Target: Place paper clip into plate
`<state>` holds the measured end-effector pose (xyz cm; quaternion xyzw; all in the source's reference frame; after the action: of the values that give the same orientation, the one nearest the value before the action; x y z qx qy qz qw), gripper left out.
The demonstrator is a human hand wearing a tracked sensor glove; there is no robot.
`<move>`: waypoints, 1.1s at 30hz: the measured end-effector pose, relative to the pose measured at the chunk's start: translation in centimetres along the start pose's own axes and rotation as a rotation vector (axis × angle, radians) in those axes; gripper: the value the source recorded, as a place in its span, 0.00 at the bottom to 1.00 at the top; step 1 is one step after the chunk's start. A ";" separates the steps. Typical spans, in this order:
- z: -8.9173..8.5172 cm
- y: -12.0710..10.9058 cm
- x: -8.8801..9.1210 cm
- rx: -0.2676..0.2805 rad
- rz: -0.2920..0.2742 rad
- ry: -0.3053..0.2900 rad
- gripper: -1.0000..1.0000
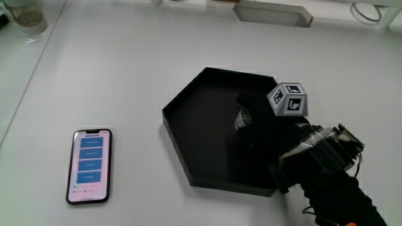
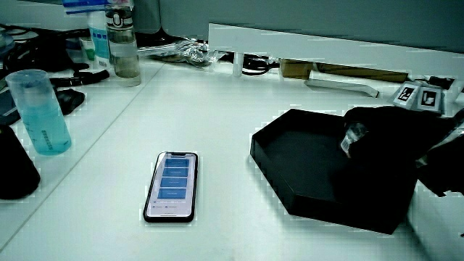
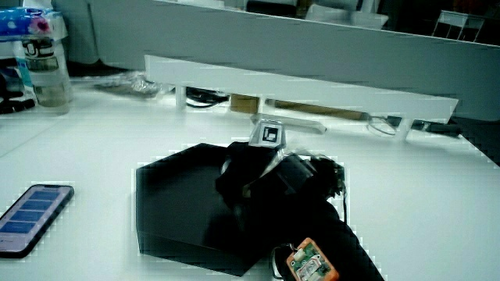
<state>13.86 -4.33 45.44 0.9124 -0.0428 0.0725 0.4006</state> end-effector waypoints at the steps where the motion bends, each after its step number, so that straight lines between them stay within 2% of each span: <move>1: -0.4 0.2 -0.2 -0.015 -0.006 -0.011 0.50; 2: -0.8 0.4 -0.3 -0.036 -0.014 -0.025 0.50; 6: -2.1 1.0 -0.6 -0.064 -0.022 -0.035 0.50; 7: -2.4 1.1 -0.6 -0.065 -0.044 -0.058 0.50; 9: -2.7 1.3 -0.6 -0.088 -0.041 -0.078 0.50; 10: -2.8 1.3 -0.5 -0.082 -0.057 -0.092 0.50; 11: -3.0 1.6 -0.3 -0.107 -0.055 -0.092 0.50; 12: -3.2 1.6 0.0 -0.108 -0.073 -0.094 0.50; 14: -3.4 1.9 0.1 -0.111 -0.069 -0.118 0.50; 15: -3.2 1.8 0.3 -0.125 -0.074 -0.077 0.50; 17: -3.1 2.0 0.4 -0.114 -0.089 -0.110 0.50; 18: -2.8 2.0 0.3 -0.146 -0.081 -0.090 0.50; 21: -2.9 2.2 0.1 -0.196 -0.082 -0.107 0.38; 25: -3.2 2.4 0.3 -0.231 -0.078 -0.094 0.21; 26: -3.3 2.5 0.5 -0.251 -0.061 -0.063 0.17; 27: -3.2 2.5 0.7 -0.239 -0.069 -0.052 0.12; 29: -2.6 2.1 0.9 -0.199 -0.041 -0.033 0.04; 30: -2.1 1.8 1.0 -0.188 -0.012 -0.002 0.00; 33: 0.2 0.4 1.2 -0.052 -0.006 0.025 0.00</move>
<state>15.01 -4.77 45.85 0.9008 -0.0368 0.0813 0.4249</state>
